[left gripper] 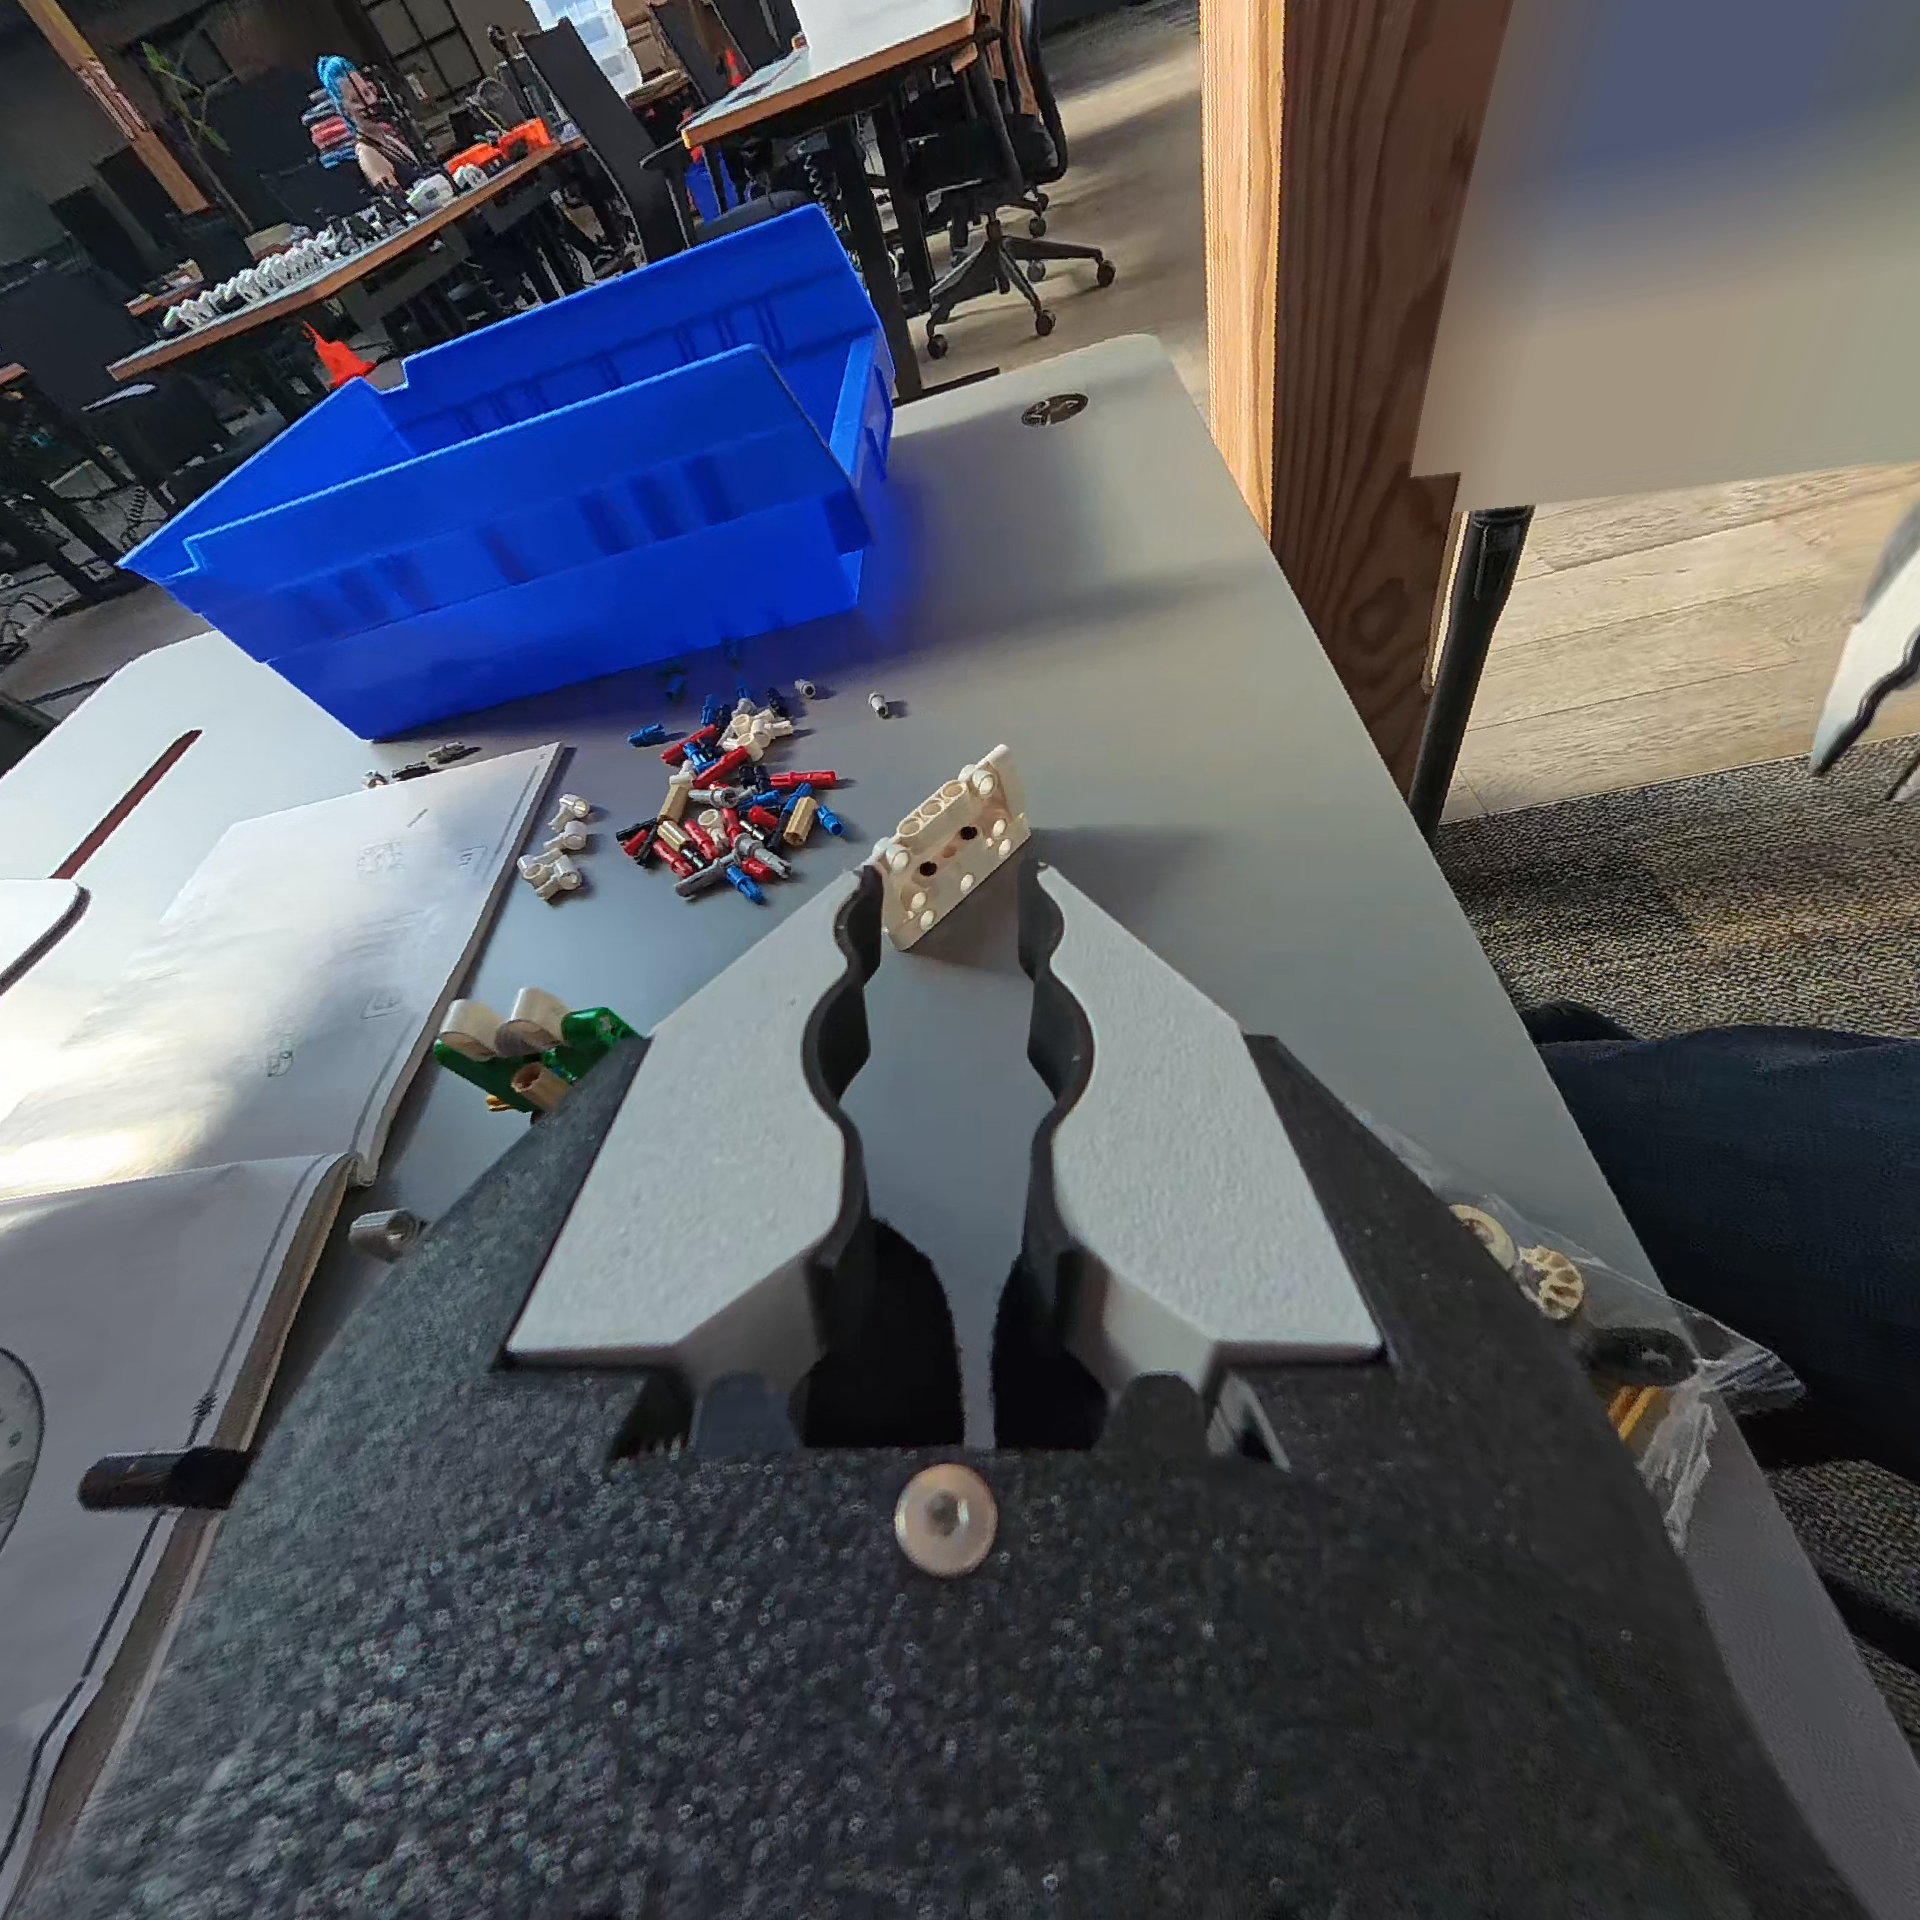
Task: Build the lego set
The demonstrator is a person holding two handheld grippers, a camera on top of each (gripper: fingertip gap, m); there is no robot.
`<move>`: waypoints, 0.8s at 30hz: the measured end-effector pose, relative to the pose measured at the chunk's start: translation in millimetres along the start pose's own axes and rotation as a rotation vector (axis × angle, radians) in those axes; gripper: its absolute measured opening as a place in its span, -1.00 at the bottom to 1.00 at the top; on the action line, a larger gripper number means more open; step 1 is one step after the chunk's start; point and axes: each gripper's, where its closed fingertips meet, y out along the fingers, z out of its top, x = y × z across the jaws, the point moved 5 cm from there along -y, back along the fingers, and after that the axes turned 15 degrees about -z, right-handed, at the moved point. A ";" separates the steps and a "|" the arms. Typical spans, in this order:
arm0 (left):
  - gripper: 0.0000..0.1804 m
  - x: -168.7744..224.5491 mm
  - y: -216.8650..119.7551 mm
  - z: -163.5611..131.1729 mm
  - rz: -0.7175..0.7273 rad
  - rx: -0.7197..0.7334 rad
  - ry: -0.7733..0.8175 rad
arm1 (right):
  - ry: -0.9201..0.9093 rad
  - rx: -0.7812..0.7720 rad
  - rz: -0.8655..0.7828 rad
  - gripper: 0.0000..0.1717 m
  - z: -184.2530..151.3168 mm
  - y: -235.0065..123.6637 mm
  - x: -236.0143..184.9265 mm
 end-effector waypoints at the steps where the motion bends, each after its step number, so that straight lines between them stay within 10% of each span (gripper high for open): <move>1: -0.74 0.4 1.3 -0.8 0.005 -0.012 0.007 | 0.086 -0.064 -0.028 -0.71 -59.6 9.5 -8.2; 6: -0.73 3.4 9.9 -6.7 0.032 -0.101 0.065 | 0.561 -0.334 -0.173 -0.86 -338.1 57.0 -82.4; 9: -0.73 4.3 14.9 -10.9 0.056 -0.157 0.106 | 0.797 -0.427 -0.123 -0.84 -433.1 90.7 -158.1; 16: -0.73 -4.8 12.2 -11.3 0.146 -0.160 0.103 | 1.112 -0.478 -0.099 -0.85 -513.1 154.0 -276.7; 24: -0.73 -21.5 5.0 -12.8 0.222 -0.142 0.009 | 1.303 -0.469 -0.142 -0.85 -558.1 145.5 -291.7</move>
